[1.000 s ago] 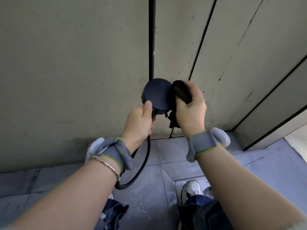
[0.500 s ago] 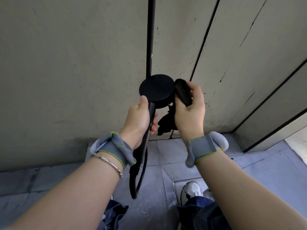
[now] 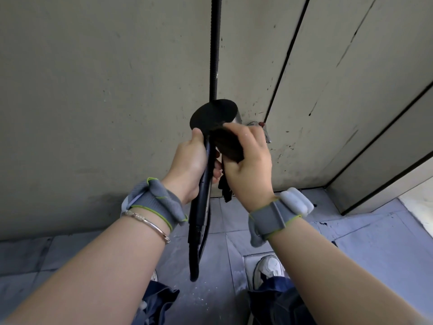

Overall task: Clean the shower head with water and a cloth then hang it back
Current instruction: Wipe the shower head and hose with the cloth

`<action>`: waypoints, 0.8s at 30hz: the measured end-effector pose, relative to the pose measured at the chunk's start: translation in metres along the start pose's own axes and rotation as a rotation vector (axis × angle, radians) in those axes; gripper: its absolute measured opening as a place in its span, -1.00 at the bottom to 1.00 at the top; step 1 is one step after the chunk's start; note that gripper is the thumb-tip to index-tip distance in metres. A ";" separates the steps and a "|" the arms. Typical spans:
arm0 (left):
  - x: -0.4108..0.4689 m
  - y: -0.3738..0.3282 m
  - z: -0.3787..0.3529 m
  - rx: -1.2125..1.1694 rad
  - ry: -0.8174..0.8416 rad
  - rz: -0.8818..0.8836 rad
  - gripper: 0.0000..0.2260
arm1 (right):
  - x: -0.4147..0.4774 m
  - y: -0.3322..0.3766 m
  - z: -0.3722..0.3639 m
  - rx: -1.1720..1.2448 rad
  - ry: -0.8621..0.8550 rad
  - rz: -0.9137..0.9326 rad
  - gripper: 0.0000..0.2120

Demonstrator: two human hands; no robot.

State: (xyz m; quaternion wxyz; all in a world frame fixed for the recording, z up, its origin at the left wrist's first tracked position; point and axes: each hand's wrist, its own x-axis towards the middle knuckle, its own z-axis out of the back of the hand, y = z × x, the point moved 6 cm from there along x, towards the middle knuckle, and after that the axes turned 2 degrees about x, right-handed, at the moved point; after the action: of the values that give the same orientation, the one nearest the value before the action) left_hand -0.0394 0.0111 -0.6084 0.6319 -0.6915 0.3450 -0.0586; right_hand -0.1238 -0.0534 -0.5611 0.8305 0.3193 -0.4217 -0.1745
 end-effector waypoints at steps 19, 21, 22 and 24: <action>0.003 0.002 -0.007 0.014 0.080 0.072 -0.41 | 0.022 -0.036 0.017 0.445 -0.201 -0.477 -0.79; 0.003 0.004 -0.007 0.021 0.096 0.086 -0.41 | 0.022 -0.043 0.019 0.543 -0.198 -0.561 -0.78; 0.004 0.005 -0.007 0.030 0.098 0.091 -0.41 | 0.022 -0.046 0.018 0.614 -0.210 -0.604 -0.79; 0.005 0.006 -0.007 0.040 0.097 0.103 -0.40 | 0.019 -0.049 0.012 0.668 -0.214 -0.646 -0.80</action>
State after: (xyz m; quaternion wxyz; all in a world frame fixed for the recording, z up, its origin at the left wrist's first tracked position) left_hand -0.0413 0.0030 -0.6144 0.6301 -0.6566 0.4092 -0.0665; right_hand -0.1236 -0.1048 -0.5780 0.5374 0.6639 -0.4171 -0.3107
